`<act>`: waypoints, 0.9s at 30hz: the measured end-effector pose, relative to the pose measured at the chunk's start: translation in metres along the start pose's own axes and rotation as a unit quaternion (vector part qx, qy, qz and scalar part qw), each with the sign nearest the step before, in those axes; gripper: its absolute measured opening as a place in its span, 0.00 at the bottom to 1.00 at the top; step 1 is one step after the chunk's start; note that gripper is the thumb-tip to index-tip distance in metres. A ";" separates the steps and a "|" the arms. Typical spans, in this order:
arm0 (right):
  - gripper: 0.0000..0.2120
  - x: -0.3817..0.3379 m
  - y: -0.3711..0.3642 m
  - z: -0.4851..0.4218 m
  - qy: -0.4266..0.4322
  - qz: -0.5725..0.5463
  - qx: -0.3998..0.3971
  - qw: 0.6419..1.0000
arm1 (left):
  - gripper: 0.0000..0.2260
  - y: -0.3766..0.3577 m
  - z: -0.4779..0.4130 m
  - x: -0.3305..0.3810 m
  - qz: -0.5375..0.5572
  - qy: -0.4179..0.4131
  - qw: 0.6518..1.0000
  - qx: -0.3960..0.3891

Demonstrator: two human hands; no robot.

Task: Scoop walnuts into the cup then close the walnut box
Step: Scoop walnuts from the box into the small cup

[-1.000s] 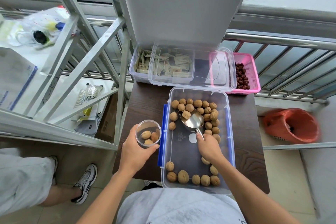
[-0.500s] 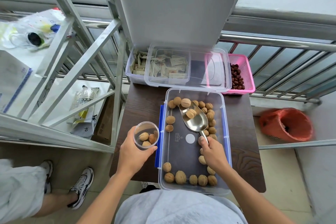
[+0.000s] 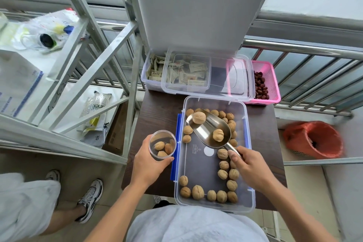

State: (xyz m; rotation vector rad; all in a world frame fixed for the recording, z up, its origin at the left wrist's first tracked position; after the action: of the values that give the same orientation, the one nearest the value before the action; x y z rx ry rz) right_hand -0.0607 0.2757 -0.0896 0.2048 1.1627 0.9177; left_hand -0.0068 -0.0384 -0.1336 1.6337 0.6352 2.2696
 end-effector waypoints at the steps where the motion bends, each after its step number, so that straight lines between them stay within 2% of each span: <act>1: 0.15 -0.008 0.004 0.002 0.005 0.008 -0.022 1.000 | 0.37 0.001 0.000 0.001 -0.001 0.000 1.000 0.000; 5: 0.16 -0.038 0.016 0.009 0.020 0.052 -0.104 0.993 | 0.35 0.001 0.002 0.004 0.001 -0.003 1.000 -0.002; 10: 0.19 -0.076 0.016 0.014 0.032 0.142 -0.149 0.978 | 0.33 0.000 0.005 0.007 0.015 -0.017 1.000 -0.007; 20: 0.18 -0.102 0.014 0.018 0.033 0.193 -0.157 0.968 | 0.34 0.001 0.006 -0.001 0.013 -0.019 1.000 0.002; 24: 0.20 -0.092 0.023 0.018 0.017 0.163 -0.150 0.975 | 0.33 0.001 0.007 -0.007 0.009 -0.012 1.000 0.004; 27: 0.20 -0.070 0.032 0.013 -0.030 0.135 -0.117 0.983 | 0.34 0.004 0.005 -0.011 0.005 -0.012 1.000 0.016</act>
State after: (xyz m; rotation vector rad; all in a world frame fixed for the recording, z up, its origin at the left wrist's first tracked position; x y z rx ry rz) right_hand -0.0727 0.2508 -0.0168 0.1995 0.9762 1.2702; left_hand 0.0015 -0.0456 -0.1392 1.6790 0.6618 2.2558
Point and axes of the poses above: each hand's wrist, its own z-axis away from the middle knuckle, its own y-axis out of the back of the hand, x = y × z, the point moved 8 cm from there along -z, towards the middle knuckle, and after that the axes turned 8 degrees about -x, right-handed, at the moved point
